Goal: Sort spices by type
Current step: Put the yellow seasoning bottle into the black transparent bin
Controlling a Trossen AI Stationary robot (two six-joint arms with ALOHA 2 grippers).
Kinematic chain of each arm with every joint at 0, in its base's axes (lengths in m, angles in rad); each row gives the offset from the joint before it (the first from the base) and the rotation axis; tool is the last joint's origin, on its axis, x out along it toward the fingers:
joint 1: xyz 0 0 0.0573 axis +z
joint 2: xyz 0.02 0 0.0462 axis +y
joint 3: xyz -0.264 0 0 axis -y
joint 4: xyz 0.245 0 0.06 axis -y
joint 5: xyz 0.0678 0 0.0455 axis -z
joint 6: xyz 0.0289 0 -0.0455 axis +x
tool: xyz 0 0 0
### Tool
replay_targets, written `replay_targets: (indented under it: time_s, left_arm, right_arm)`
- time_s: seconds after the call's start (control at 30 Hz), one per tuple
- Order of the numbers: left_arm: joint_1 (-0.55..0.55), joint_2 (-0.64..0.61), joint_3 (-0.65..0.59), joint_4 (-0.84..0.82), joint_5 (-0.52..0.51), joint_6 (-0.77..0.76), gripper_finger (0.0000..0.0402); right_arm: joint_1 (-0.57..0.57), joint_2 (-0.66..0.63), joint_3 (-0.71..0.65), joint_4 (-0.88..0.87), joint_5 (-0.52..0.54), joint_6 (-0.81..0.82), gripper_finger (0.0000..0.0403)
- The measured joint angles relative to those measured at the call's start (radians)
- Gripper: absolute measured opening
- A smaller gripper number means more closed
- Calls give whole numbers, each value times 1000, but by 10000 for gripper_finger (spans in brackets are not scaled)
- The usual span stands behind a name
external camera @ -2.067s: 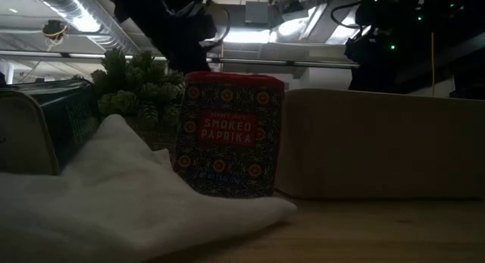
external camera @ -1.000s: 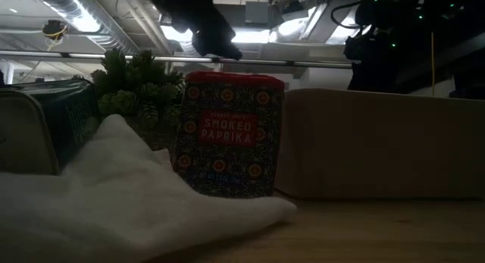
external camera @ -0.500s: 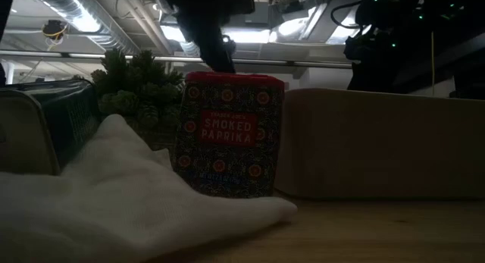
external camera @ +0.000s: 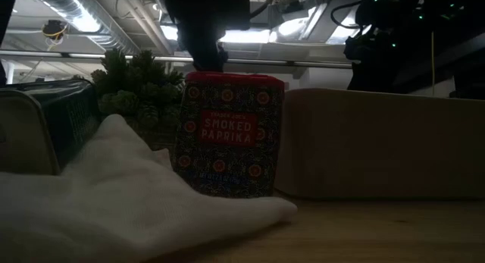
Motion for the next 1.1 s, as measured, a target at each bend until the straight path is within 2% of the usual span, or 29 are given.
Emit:
replay_targets:
  time_s: [0.8,1.1]
  left_arm:
    - [-5,36,-4,5,29,-15,255]
    - [-5,107,-5,2,37,-15,255]
  right_arm:
    - [0,0,0,-1,0,-4,319]
    - [0,0,0,-1,-1,-4,319]
